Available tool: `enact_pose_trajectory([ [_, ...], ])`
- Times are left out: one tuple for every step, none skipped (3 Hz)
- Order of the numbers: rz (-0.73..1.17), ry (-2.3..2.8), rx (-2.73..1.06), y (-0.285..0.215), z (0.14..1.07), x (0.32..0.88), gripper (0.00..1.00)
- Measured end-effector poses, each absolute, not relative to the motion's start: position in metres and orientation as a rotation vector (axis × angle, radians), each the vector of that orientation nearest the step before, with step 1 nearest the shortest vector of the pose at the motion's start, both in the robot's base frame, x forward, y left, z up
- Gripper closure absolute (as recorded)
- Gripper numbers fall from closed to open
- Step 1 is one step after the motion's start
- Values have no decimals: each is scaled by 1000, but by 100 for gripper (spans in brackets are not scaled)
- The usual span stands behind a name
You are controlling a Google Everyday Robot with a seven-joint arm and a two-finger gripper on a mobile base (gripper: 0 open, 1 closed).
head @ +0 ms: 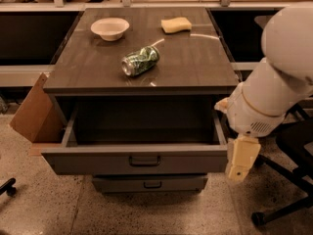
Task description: Close top drawer
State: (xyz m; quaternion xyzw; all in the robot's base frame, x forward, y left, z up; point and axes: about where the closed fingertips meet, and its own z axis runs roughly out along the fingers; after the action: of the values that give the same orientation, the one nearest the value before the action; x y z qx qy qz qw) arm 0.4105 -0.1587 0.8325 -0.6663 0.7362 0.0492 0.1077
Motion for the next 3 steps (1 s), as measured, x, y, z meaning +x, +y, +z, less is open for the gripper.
enact_pose_trajectory([
  [187, 2144, -1982, -148, 805, 399, 18],
  [221, 2139, -1964, -144, 788, 391, 41],
  [258, 2155, -1954, -140, 766, 387, 65],
])
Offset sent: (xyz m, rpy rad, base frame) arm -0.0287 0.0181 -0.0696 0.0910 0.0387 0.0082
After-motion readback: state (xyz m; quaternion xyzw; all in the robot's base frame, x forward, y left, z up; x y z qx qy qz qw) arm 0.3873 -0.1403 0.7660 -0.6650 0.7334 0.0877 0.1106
